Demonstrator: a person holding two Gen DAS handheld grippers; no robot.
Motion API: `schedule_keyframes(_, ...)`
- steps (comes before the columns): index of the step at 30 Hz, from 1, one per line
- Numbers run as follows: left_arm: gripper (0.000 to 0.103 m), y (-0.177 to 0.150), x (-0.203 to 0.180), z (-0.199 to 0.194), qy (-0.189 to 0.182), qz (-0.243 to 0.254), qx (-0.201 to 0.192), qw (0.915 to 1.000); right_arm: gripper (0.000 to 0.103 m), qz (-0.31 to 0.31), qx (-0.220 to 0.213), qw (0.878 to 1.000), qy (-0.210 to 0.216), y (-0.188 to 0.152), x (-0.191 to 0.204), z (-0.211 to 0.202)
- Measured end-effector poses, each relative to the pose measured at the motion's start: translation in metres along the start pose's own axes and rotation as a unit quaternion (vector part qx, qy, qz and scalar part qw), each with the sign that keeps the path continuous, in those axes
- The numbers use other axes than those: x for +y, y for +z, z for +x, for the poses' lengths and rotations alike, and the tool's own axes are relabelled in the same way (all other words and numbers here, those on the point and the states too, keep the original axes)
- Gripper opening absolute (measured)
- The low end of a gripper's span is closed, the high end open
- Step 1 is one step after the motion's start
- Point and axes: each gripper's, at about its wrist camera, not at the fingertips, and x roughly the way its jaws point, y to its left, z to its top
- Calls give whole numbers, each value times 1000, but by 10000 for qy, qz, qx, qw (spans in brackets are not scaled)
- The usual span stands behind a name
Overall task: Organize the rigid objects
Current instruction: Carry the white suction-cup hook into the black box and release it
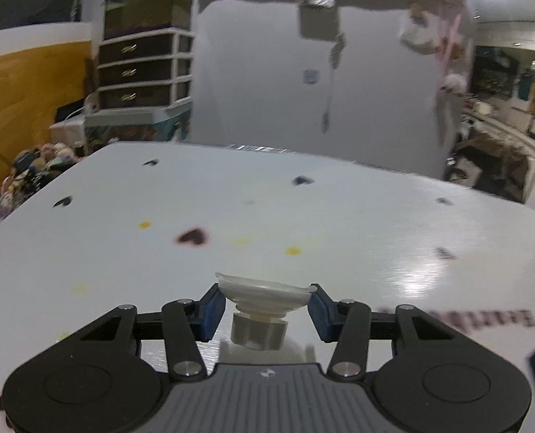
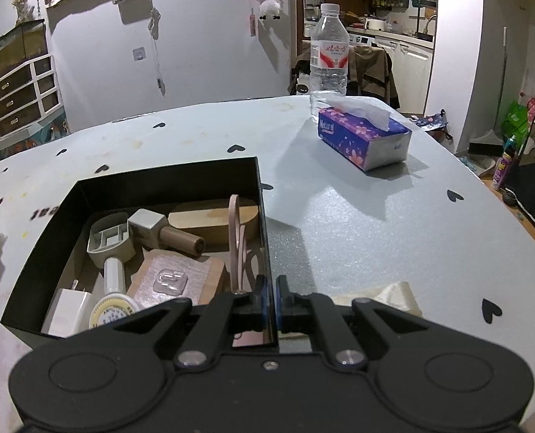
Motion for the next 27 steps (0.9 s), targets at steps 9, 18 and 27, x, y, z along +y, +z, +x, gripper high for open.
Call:
schedule_keyframes(9, 50, 2, -51, -51, -916, 166, -307, 9952, 4, 60, -38, 9999, 127, -2, -4, -1)
schedule_keyframes(18, 50, -7, -115, -93, -2083, 655, -349, 9752, 4, 101, -74, 9997, 204, -3, -7, -1)
schedule_keyframes(27, 51, -35, -181, -101, -3003, 1141, 259, 9466, 4, 109, -78, 9997, 223, -3, -7, -1)
